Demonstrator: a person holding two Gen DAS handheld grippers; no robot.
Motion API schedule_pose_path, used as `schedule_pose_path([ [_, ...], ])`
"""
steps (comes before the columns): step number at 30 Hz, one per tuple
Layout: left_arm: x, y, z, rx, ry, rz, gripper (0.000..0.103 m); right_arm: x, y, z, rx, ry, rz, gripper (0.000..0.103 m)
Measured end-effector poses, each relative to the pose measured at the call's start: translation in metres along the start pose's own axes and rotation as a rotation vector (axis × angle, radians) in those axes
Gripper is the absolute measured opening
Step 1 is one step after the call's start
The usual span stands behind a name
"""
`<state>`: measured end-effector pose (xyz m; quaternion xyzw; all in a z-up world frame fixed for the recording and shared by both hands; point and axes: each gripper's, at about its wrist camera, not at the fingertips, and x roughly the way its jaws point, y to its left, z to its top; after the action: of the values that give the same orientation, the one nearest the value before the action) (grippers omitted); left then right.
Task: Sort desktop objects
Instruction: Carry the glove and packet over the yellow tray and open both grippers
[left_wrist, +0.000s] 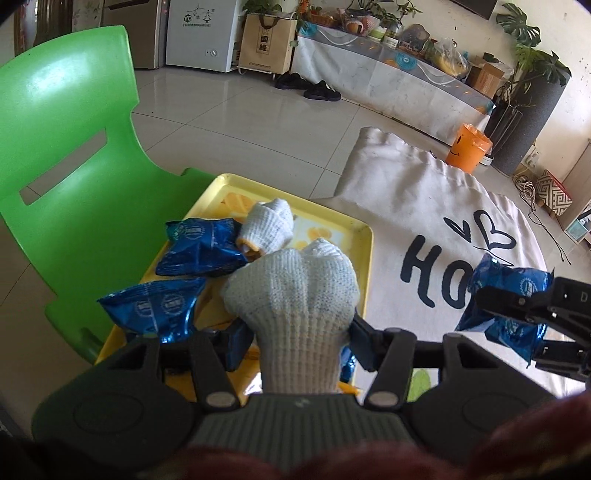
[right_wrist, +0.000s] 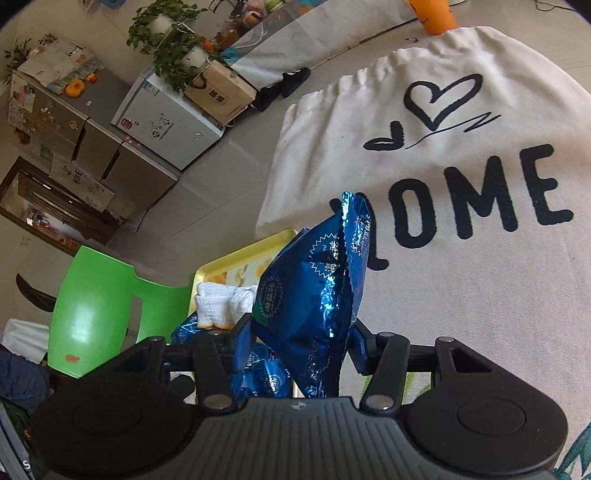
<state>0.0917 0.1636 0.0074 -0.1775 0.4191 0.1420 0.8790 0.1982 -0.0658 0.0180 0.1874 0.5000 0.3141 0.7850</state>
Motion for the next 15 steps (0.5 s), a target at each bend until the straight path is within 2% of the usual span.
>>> schedule_pose_path([
  [7, -0.004, 0.035, -0.004, -0.099, 0.01, 0.046, 0.054, 0.028, 0.049, -0.003, -0.124, 0.02, 0.083, 0.053],
  [15, 0.002, 0.053, -0.009, -0.142, 0.042, 0.096, 0.054, 0.069, 0.066, -0.004, -0.144, 0.034, 0.12, 0.053],
])
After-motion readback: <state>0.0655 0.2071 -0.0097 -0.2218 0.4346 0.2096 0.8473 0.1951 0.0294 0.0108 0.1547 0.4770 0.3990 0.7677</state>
